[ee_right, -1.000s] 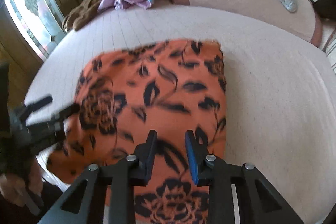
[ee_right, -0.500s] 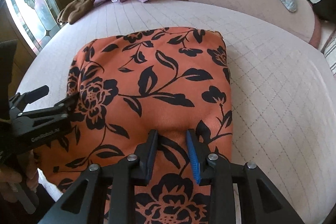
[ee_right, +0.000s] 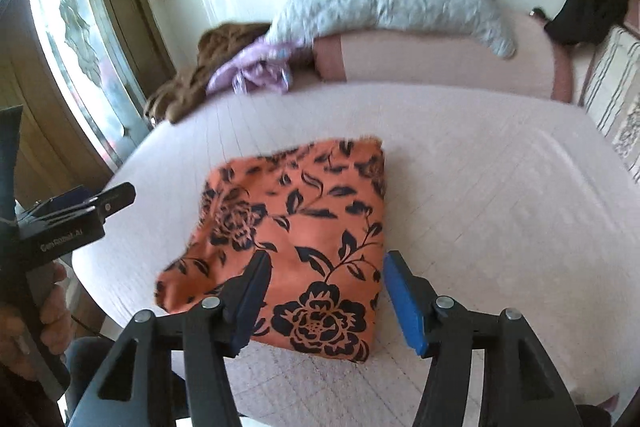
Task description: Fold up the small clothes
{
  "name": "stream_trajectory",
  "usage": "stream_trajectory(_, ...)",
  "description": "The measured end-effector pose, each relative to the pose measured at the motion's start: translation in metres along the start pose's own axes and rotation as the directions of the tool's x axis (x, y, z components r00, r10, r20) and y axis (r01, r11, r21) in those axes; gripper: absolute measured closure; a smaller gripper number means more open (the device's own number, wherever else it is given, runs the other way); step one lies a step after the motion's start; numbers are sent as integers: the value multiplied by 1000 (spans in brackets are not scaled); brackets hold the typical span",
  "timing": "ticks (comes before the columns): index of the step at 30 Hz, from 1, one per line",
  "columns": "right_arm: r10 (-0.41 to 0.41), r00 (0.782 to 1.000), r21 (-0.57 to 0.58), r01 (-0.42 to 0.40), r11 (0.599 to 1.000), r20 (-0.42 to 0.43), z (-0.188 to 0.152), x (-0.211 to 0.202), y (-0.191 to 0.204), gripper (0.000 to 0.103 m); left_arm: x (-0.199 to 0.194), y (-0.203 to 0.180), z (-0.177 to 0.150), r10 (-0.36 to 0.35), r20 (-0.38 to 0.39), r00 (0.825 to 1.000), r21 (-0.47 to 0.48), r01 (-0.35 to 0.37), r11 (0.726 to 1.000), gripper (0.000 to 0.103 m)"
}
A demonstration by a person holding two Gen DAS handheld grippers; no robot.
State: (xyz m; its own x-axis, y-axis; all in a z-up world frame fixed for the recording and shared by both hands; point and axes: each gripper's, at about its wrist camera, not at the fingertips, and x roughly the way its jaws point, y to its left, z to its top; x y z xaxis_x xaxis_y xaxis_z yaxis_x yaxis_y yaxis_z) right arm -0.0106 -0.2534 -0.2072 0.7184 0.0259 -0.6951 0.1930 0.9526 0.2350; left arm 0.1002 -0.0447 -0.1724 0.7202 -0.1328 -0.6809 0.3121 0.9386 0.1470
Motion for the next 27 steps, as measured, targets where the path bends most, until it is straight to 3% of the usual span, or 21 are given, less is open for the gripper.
stream_trajectory(7, 9, 995, -10, -8, 1000, 100, 6, -50, 2, 40, -52, 1, 9, 44, 104, 994, -4, -44, 999, 6)
stream_trajectory(27, 52, 984, -40, -46, 998, 168, -3, -106, 16, 40, -120, 2, 14, 71, 219, 973, -20, -69, 997, 6)
